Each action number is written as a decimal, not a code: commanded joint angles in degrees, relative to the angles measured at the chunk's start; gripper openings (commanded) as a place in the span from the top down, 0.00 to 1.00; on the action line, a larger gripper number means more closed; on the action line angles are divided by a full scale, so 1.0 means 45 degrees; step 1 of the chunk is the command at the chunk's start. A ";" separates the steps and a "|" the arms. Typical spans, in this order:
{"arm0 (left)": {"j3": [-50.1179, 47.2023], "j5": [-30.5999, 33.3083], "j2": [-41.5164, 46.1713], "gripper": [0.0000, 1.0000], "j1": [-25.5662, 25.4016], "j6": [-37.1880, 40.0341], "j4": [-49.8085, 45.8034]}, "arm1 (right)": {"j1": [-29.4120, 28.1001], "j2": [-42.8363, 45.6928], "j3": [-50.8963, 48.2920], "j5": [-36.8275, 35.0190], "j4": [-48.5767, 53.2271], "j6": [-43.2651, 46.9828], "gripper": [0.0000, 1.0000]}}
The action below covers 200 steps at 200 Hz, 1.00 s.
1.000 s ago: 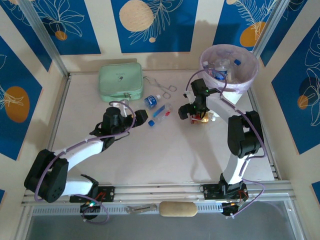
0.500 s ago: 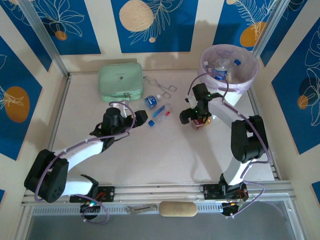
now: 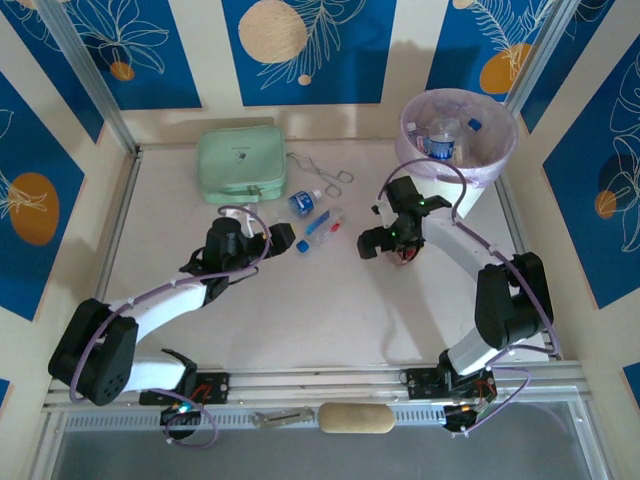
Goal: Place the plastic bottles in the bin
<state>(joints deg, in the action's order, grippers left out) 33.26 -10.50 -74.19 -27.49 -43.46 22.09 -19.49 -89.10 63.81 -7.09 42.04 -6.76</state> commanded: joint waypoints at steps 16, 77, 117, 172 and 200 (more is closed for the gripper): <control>-0.0096 -0.0066 0.0242 0.01 0.0131 0.0031 0.0352 | 0.0301 0.1571 -0.0477 -0.0598 0.0638 -0.2605 0.01; -0.0270 -0.0113 0.0219 0.01 0.0131 -0.0176 0.0704 | 0.0602 0.2355 -0.1849 -0.2467 -0.1393 -0.8496 0.01; -0.0529 0.0201 0.0715 0.01 0.0131 0.0044 0.0290 | 0.0767 0.2214 -0.2817 -0.2882 -0.2626 -1.0472 0.01; -0.0535 0.0285 0.0879 0.01 0.0170 0.0215 0.0070 | 0.1106 0.1273 -0.3012 -0.2760 -0.4169 -1.1099 0.01; -0.0613 0.0399 0.1009 0.01 0.0190 0.0225 -0.0003 | 0.1243 0.0674 -0.3019 -0.2374 -0.4658 -1.1305 0.00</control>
<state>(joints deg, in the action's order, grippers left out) 31.00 -9.98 -71.26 -27.42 -43.40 22.90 -14.37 -84.18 50.33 -18.61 24.14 -54.96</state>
